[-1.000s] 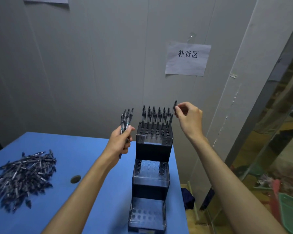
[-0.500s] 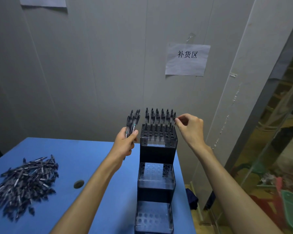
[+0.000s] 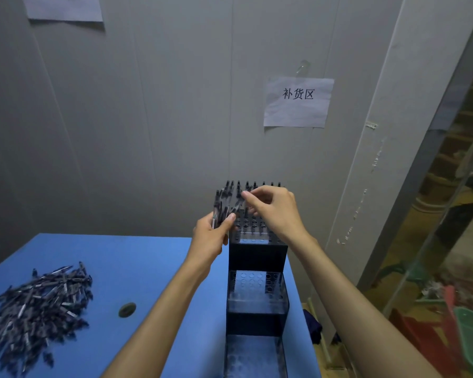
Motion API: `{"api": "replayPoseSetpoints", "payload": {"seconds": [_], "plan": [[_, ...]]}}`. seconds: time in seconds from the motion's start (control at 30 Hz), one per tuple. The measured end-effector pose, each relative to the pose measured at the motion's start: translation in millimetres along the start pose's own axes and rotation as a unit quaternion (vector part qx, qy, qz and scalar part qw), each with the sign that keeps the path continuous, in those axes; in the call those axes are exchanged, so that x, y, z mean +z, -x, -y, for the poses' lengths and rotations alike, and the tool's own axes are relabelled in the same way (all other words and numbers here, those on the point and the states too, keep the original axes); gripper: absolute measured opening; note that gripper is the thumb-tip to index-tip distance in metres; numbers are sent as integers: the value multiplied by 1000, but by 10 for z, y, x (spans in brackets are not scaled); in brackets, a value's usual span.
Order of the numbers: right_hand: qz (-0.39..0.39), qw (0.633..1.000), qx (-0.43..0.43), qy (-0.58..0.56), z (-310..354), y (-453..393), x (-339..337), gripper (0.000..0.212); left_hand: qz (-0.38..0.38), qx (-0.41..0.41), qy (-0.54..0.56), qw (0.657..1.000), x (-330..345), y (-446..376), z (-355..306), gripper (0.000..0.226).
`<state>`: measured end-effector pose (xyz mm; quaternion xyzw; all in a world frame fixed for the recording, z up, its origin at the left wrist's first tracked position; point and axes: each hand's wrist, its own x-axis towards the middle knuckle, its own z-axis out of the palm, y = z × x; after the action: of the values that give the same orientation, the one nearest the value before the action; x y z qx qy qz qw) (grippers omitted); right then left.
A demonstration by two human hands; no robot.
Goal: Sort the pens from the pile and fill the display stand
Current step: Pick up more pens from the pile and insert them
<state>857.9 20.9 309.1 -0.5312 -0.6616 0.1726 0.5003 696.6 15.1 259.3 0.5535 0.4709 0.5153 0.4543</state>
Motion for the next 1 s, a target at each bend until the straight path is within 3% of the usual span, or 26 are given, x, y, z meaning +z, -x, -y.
{"api": "replayPoseSetpoints", "payload": {"seconds": [0.37,0.57,0.67,0.77,1.0], "plan": [[-56,991,103,-59,127,-49,186,23,-15,97,-72,993,-45,4,-28,11],[-26,979,153,-130,191,-52,180,9,-7,78,-37,996,-123,-19,13,12],[-3,986,137,-95,211,-41,257,21,-23,84,-60,994,-106,-32,64,9],[-61,990,121,-29,159,-36,292,25,-64,62,-27,996,-96,-47,93,9],[-29,981,166,-93,124,-38,303,23,-103,55,3,993,-145,-85,111,5]]}}
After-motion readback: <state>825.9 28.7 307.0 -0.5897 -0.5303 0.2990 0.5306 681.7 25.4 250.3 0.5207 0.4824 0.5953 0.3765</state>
